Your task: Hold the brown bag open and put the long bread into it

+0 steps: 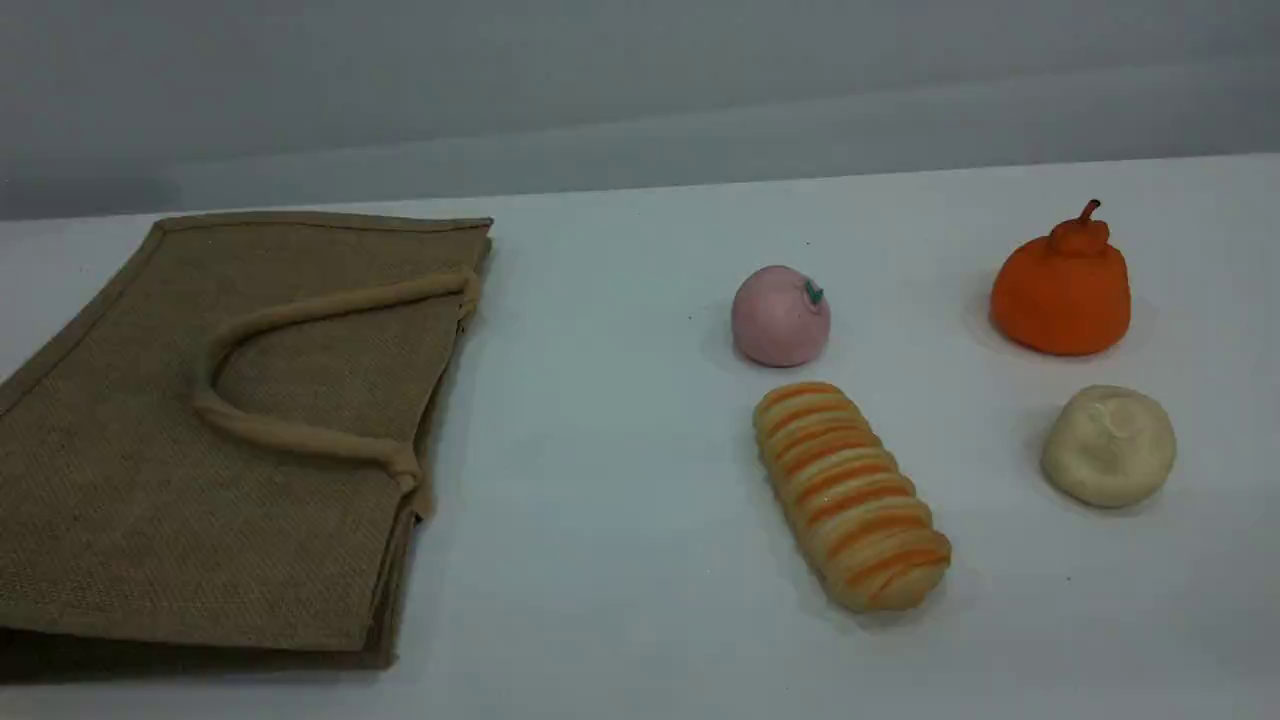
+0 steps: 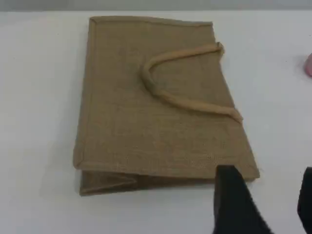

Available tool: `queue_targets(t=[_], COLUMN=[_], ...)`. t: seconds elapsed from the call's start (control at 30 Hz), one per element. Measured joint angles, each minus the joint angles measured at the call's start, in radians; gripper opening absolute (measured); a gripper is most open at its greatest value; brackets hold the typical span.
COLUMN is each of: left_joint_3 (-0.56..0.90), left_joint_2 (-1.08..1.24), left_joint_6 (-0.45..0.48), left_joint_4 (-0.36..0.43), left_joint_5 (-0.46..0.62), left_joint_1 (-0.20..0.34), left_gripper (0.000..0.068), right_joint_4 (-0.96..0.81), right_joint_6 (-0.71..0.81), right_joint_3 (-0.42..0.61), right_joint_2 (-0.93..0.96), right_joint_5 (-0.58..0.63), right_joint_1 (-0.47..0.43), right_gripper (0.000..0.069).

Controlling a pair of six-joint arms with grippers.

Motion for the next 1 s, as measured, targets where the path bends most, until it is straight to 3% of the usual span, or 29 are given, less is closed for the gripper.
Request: queue_targets(t=[1.0], left_joint_3=[0.0], left_joint_2=[0.0], left_joint_6=[0.0], left_joint_4=[0.0], left_joint_5=[0.0], left_joint_1=[0.0], left_gripper=[0.0306], right_joint_4=[0.057], right_joint_6=[0.0], right_joint_3=[0.0], right_joint_2=[0.0], right_joint_5=[-0.008], right_joint_1=[0.0], right_gripper=[0.0554])
